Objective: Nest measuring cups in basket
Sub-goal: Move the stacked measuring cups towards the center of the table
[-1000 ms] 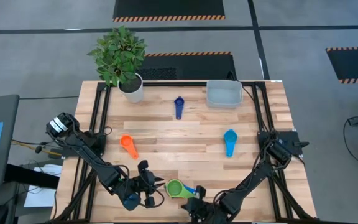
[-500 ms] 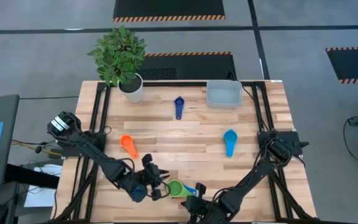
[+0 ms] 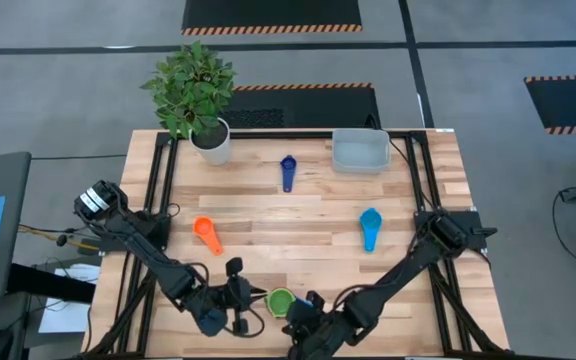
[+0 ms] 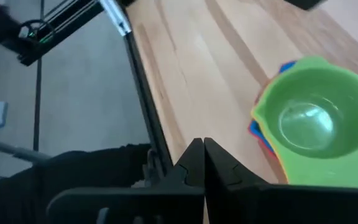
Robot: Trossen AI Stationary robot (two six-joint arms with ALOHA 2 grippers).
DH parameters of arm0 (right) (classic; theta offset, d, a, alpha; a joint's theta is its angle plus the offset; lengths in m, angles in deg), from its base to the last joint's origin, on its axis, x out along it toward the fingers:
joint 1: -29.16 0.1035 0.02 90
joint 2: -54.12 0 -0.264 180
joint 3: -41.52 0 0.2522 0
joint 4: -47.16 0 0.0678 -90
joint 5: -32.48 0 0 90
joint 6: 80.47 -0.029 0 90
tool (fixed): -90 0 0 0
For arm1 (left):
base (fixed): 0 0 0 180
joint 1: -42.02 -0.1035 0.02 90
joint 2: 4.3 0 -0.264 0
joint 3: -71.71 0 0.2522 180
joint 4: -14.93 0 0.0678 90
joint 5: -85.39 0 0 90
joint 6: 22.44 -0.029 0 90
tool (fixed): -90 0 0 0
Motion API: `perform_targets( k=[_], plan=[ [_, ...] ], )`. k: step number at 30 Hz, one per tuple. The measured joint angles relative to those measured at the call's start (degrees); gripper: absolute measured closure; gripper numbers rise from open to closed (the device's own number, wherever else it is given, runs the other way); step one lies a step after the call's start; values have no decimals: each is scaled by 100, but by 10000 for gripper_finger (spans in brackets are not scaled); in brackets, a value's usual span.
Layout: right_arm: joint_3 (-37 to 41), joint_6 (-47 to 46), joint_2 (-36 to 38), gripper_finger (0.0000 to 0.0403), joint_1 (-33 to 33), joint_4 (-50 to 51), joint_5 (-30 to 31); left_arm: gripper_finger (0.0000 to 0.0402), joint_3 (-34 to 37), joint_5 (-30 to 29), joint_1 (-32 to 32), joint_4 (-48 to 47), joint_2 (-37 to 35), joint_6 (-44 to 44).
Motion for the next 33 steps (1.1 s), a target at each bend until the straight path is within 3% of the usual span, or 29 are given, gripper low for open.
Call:
perform_targets(
  k=[4,7,16,25,33],
  plan=[
    [0,-678,-7,396,-36,703,-4,391,0,51,-2,-26,-4,-349],
    [0,-952,-36,398,39,1041,29,398,0,583,53,-150,-4,-760],
    [2,-886,-72,398,685,990,571,401,0,1147,353,-142,4,-1179],
    [218,-748,-72,397,637,1017,512,401,0,2405,399,-131,22,-1260],
    [212,-292,-61,396,322,-181,235,401,0,2587,605,-10,36,-1487]
  ],
)
